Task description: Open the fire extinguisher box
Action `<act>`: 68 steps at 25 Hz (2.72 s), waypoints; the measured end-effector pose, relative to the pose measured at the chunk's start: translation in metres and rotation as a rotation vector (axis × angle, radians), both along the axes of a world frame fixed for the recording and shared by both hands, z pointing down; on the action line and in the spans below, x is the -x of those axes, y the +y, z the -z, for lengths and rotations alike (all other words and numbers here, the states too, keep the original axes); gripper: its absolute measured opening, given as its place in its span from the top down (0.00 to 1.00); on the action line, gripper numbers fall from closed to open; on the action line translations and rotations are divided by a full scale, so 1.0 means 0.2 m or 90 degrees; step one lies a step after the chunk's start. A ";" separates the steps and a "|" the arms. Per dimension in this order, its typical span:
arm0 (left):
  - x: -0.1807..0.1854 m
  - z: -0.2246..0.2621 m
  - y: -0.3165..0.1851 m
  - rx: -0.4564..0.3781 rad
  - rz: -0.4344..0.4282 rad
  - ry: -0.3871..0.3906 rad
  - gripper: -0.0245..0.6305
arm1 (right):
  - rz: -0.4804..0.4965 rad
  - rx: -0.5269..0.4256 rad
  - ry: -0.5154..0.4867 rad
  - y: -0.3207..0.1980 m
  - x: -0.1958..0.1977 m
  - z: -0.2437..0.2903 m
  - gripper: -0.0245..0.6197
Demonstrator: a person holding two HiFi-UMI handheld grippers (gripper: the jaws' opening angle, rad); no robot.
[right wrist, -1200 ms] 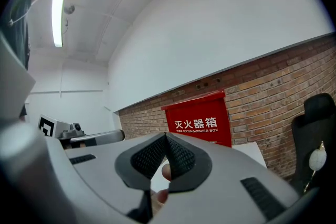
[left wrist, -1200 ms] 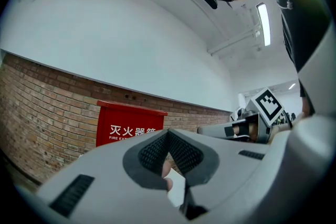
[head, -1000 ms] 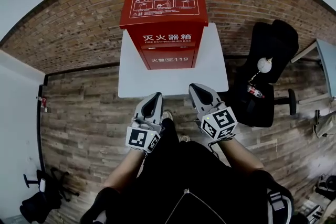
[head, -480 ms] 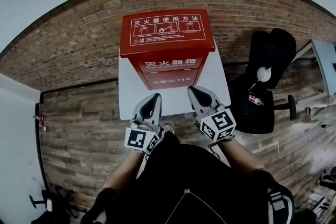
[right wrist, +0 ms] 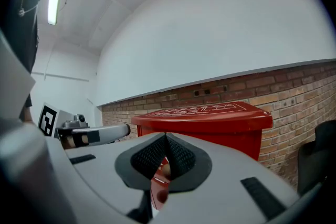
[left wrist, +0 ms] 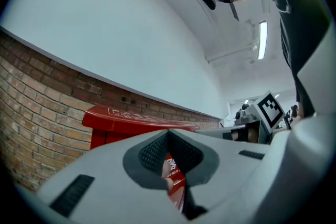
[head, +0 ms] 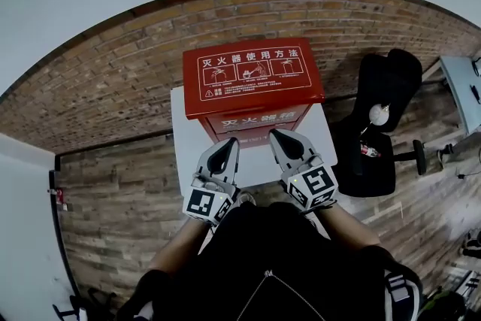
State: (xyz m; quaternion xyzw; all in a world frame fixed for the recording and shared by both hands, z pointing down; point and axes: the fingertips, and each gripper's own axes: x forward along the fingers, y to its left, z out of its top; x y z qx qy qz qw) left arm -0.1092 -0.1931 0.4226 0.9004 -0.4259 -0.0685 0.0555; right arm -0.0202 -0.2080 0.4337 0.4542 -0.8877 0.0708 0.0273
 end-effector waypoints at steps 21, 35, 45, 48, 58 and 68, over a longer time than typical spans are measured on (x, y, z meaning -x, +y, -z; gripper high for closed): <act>-0.11 0.12 -0.14 -0.030 0.001 -0.034 0.89 | 0.055 -0.044 0.000 -0.16 -0.11 0.16 0.93; 0.23 0.27 -0.27 -0.068 0.055 -0.110 0.65 | 0.060 -0.087 0.055 -0.29 -0.51 0.36 0.70; 0.48 0.10 -0.33 -0.039 0.036 -0.160 0.45 | 0.105 0.010 0.053 -0.38 -0.68 0.07 0.53; 0.47 0.03 -0.36 -0.015 0.016 -0.147 0.41 | 0.119 0.028 0.030 -0.39 -0.69 0.01 0.52; 0.41 0.02 -0.41 -0.034 0.001 -0.116 0.41 | 0.146 0.002 0.012 -0.41 -0.65 0.01 0.52; 0.41 0.11 -0.40 -0.042 0.003 -0.118 0.41 | 0.150 0.002 0.048 -0.40 -0.65 0.09 0.52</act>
